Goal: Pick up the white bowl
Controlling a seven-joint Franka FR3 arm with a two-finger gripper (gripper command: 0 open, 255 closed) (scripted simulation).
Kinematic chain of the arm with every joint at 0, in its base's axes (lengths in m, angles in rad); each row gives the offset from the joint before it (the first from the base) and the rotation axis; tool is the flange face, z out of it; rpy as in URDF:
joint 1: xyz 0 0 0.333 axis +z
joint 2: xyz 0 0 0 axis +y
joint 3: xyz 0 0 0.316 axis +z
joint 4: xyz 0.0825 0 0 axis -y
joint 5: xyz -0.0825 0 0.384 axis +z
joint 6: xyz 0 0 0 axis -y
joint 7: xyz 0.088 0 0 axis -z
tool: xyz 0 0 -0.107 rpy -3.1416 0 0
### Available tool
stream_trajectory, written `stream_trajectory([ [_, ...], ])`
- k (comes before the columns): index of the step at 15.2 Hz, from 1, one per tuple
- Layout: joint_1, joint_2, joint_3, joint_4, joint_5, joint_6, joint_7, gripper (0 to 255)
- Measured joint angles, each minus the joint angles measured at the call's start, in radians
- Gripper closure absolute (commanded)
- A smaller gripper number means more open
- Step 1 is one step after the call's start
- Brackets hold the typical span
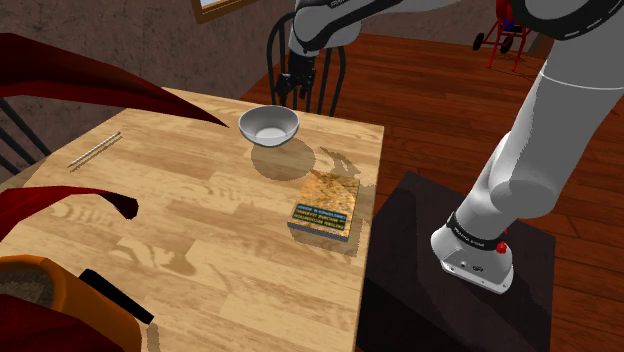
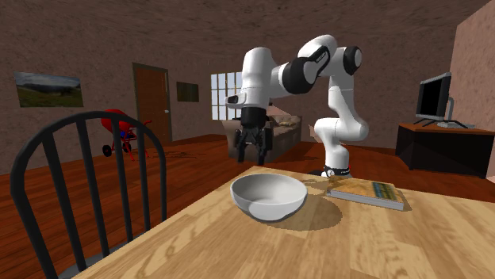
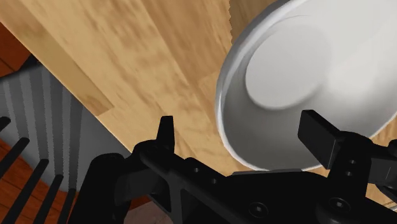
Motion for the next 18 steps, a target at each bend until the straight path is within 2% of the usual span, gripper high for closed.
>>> stream_trajectory([
  [6,-0.001,0.037,0.002,-0.034,0.013,0.070,-0.015,0],
  [7,-0.001,0.039,0.002,-0.036,0.014,0.074,-0.015,255],
  [18,0.000,0.038,0.003,-0.035,0.013,0.073,-0.013,255],
])
